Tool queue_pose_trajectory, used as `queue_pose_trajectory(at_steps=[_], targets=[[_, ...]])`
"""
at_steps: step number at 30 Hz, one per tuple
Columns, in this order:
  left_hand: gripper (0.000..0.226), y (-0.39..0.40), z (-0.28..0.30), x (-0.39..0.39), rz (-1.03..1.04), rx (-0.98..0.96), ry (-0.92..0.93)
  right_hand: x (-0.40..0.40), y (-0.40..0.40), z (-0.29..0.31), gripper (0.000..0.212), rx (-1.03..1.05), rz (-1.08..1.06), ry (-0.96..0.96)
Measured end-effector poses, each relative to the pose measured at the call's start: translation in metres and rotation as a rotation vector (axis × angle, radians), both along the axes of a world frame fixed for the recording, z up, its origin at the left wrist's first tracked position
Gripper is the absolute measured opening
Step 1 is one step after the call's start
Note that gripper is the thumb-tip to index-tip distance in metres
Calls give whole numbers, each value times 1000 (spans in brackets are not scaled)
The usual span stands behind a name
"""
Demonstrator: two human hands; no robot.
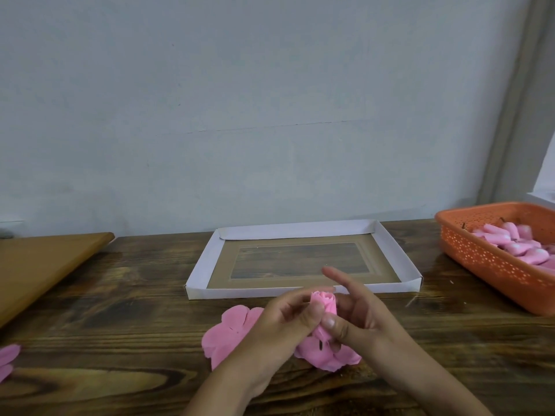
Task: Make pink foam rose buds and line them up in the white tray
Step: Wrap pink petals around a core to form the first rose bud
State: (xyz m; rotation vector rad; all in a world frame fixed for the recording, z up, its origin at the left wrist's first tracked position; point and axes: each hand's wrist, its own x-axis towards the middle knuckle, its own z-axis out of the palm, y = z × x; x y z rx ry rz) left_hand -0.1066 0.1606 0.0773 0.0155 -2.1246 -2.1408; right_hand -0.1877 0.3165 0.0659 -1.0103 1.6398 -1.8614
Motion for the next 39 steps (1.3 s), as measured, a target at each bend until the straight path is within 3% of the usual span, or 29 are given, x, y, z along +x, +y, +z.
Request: queue_pose_trajectory(at_steps=[2, 5, 12, 15, 19, 23, 28, 30, 39], targets=[[49, 5, 3, 2, -52, -23, 4, 1, 1, 2, 80, 16, -1, -9], [73, 9, 1, 2, -122, -55, 25, 3, 1, 6, 82, 44, 13, -2], [46, 14, 1, 2, -141, -40, 47, 5, 3, 9, 82, 88, 12, 37], [29, 18, -2, 2, -90, 44, 33, 8, -1, 5, 85, 114, -78, 108], [35, 20, -11, -3, -6, 189, 8, 10, -7, -3, 77, 130, -201, 206], [42, 18, -7, -2, 47, 373, 17, 13, -7, -1, 79, 67, -178, 204], [49, 11, -10, -7, 143, 680, -9, 16, -8, 3, 18, 113, -236, 286], [38, 11, -10, -7, 134, 743, -3, 16, -8, 3, 7, 104, -184, 271], [43, 16, -2, -3, 112, 770, -56, 20, -10, 1, 36, 256, -48, 191]])
